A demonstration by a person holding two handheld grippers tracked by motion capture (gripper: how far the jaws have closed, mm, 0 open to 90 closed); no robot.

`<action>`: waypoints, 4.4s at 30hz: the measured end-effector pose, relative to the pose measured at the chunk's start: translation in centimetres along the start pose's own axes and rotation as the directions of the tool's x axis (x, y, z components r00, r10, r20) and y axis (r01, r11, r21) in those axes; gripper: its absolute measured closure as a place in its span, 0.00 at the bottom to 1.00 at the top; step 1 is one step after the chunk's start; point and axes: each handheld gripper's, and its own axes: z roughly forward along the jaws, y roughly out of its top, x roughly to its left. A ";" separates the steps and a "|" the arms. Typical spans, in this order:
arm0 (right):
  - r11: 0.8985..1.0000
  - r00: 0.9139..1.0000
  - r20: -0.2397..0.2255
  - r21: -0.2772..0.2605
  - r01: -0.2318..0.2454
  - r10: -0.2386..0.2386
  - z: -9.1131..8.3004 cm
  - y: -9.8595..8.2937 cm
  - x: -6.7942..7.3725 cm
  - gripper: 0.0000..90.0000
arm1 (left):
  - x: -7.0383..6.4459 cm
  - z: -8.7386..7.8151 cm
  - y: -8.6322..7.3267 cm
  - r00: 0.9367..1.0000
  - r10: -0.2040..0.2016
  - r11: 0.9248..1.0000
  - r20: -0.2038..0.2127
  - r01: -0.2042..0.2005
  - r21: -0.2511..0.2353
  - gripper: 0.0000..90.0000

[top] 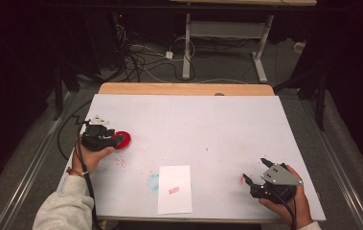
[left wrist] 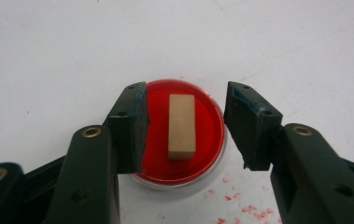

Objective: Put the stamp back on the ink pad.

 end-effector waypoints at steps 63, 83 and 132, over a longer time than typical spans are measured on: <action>0.998 0.999 -0.040 -0.060 -0.023 0.020 -0.5 0.4 0.6 0.27 | -10.2 -4.0 -0.6 0.940 0.334 0.889 -0.068 -0.338 -0.309 0.18; 0.997 0.999 -0.038 -0.077 -0.019 0.016 -0.7 0.5 0.7 0.27 | -11.1 -3.6 -3.5 0.914 0.396 0.871 -0.091 -0.405 -0.278 0.18; 0.996 0.999 -0.036 -0.086 -0.020 0.017 -0.6 0.4 0.7 0.27 | -9.4 -2.6 -9.4 0.917 0.394 0.910 -0.070 -0.399 -0.114 0.18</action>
